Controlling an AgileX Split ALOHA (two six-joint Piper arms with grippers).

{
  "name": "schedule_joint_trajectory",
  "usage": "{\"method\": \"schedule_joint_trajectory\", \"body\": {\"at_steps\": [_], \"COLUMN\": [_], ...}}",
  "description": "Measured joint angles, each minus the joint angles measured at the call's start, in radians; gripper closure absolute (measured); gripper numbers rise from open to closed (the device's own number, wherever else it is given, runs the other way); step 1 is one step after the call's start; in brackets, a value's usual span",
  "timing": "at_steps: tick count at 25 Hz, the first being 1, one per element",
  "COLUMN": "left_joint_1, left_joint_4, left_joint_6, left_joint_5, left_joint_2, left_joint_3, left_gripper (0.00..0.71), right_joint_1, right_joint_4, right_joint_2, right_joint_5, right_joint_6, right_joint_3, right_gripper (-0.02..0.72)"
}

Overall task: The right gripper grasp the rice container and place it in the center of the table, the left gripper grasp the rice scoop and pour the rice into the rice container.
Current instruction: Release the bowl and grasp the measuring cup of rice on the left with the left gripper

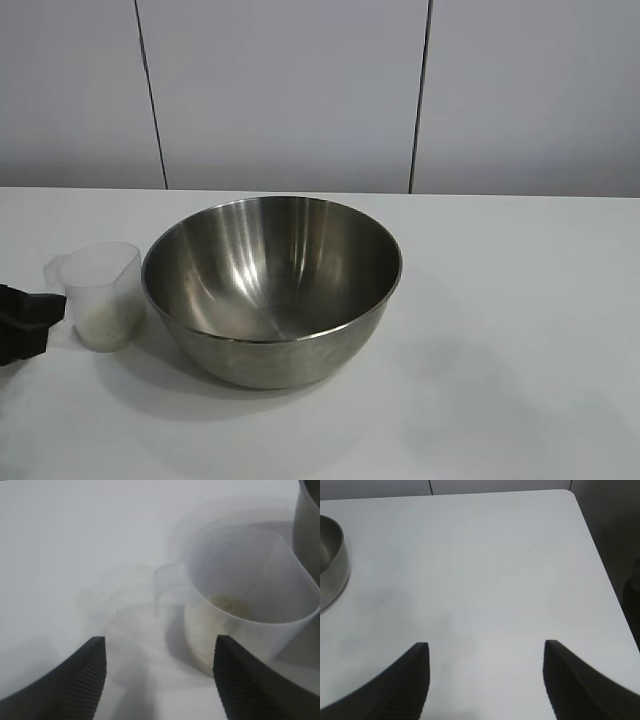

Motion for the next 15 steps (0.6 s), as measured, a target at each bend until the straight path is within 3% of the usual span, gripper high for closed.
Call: {"method": "schedule_joint_trajectory", "body": {"at_steps": [7,15], "left_joint_1": [0.114,0.121], "left_joint_4": [0.160,0.230], "left_joint_6": [-0.004,-0.033], "left_joint_5": [-0.001,0.001], "left_joint_2": [0.025,0.140], "left_joint_3": [-0.031,-0.087], "left_gripper": [0.256,0.257], "right_joint_1": [0.000,0.000], "right_joint_4": [0.000,0.000], "right_joint_2": [0.000,0.000], "right_joint_5": [0.001,0.001], "right_joint_6": [0.000,0.000], "right_joint_3": [0.000,0.000], "right_gripper": [0.252,0.252]}}
